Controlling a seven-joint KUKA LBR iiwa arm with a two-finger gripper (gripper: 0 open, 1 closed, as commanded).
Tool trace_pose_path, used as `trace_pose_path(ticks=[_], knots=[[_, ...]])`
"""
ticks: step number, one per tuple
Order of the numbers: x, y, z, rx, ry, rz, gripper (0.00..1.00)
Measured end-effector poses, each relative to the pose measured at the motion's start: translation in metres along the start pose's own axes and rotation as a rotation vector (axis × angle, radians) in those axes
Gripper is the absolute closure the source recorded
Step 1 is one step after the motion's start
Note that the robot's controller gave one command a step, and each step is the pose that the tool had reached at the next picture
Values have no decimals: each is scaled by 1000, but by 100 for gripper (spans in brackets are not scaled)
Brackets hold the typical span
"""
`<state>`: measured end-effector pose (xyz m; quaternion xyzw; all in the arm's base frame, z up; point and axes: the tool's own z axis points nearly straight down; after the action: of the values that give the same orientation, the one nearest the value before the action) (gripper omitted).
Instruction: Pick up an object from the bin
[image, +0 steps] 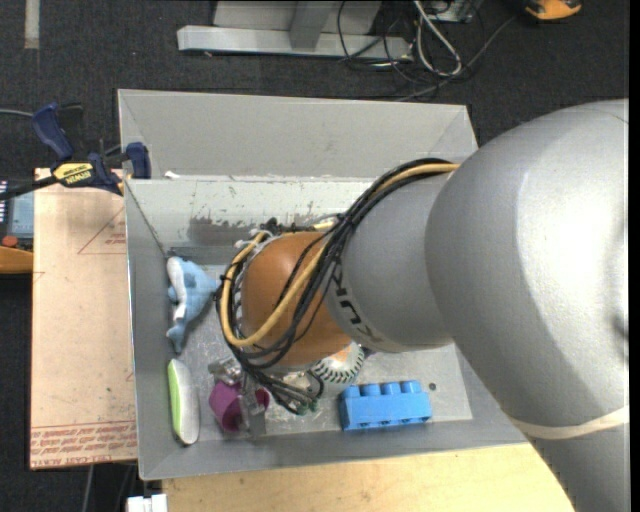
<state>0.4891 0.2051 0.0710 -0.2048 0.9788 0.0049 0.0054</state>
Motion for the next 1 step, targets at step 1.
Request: trace_pose_path(ticks=[1], knots=[[-10,16,-74,0,4,-2,100]])
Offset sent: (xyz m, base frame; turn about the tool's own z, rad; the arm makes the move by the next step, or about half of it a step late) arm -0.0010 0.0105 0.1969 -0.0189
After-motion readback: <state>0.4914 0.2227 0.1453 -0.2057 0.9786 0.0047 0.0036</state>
